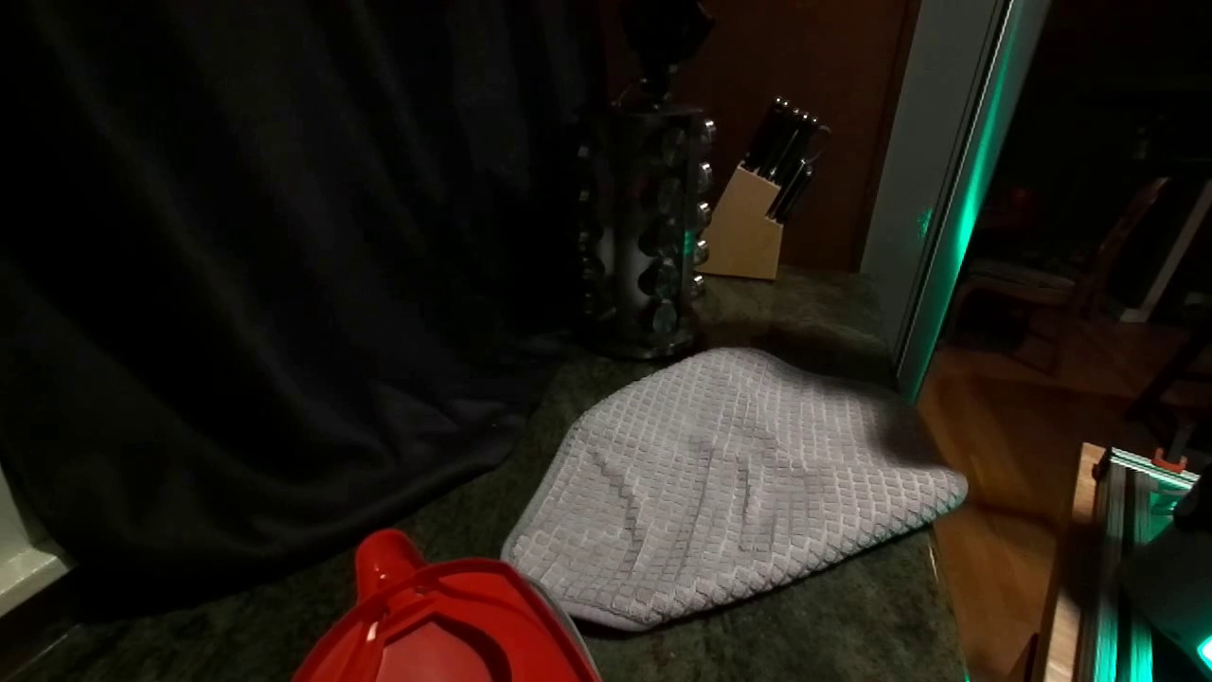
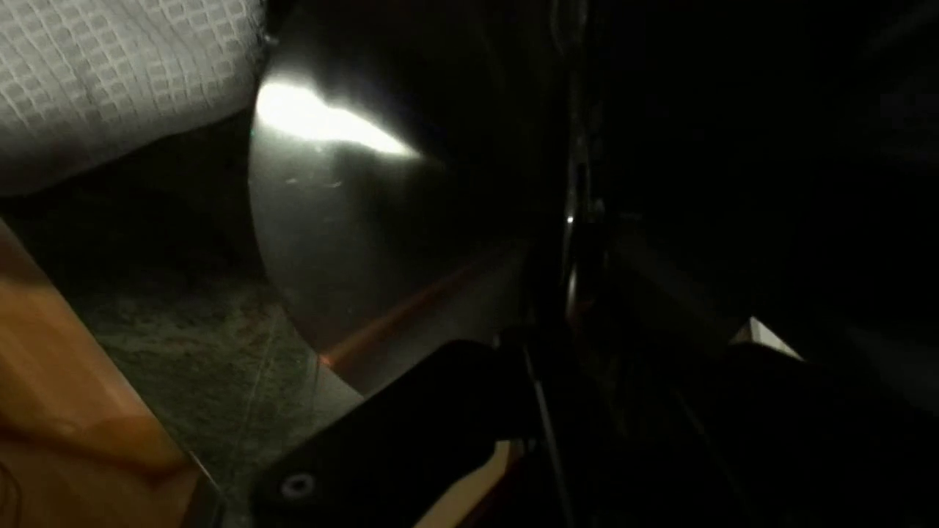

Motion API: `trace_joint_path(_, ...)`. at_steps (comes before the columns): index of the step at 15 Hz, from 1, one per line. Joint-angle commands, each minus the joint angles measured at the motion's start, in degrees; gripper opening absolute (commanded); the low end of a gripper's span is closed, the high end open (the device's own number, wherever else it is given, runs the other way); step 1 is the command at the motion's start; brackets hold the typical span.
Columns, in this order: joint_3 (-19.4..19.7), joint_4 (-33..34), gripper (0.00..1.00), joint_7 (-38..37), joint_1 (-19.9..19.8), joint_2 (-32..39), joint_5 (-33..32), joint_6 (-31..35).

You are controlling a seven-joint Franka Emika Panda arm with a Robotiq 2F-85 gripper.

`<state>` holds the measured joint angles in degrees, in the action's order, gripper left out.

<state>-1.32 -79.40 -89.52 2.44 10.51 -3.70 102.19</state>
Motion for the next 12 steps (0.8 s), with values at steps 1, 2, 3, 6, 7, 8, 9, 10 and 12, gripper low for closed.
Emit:
trace_joint_path(1, -0.83, 1.93, 0.04, 8.68, 1.01, 0.72, -3.34, -1.49)
trace_joint_path(2, -0.98, 1.91, 0.04, 11.12, 1.24, 0.80, -4.03, -1.12)
trace_joint_path(3, -1.25, 1.86, 0.04, 13.70, 1.34, 0.69, -4.45, -0.97)
trace_joint_path(6, -1.81, 1.59, 0.04, 21.84, 1.47, 0.58, -5.56, -0.33)
trace_joint_path(7, -1.93, 1.49, 0.04, 24.25, 1.44, 0.65, -5.96, -0.14)
trace_joint_path(8, -1.93, 1.23, 0.04, 26.12, 1.26, 0.66, -5.90, 0.14)
trace_joint_path(9, -1.87, 1.26, 0.04, 27.50, 1.23, 0.68, -6.01, 0.15)
trace_joint_path(10, -1.78, 1.11, 0.04, 28.79, 1.16, 0.66, -5.97, 0.13)
trace_joint_path(12, -1.64, 1.12, 0.04, 30.14, 1.13, 0.65, -5.89, 0.24)
